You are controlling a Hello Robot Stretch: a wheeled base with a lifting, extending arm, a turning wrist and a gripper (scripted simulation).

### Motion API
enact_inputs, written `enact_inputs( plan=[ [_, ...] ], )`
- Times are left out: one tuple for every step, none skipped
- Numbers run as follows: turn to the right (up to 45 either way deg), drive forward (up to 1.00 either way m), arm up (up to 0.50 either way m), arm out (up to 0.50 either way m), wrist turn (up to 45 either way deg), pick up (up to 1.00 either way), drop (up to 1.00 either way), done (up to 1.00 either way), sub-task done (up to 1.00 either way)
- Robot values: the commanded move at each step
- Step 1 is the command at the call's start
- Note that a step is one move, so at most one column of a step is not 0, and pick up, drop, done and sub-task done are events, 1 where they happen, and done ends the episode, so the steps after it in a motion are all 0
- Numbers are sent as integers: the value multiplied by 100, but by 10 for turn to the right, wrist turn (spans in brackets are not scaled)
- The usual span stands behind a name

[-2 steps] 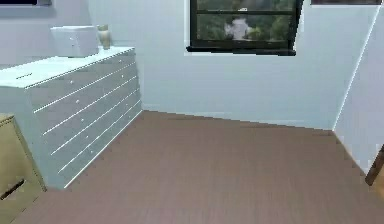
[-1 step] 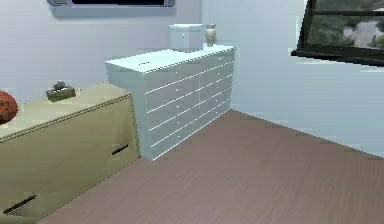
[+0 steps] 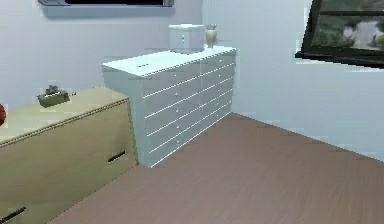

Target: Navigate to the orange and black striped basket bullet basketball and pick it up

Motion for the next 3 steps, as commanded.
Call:
enact_inputs(
  plan=[
    [-450,0,0,0,0,0,0,0,0],
    [-30,0,0,0,0,0,0,0,0],
    [0,70,0,0,0,0,0,0,0]
  ],
)
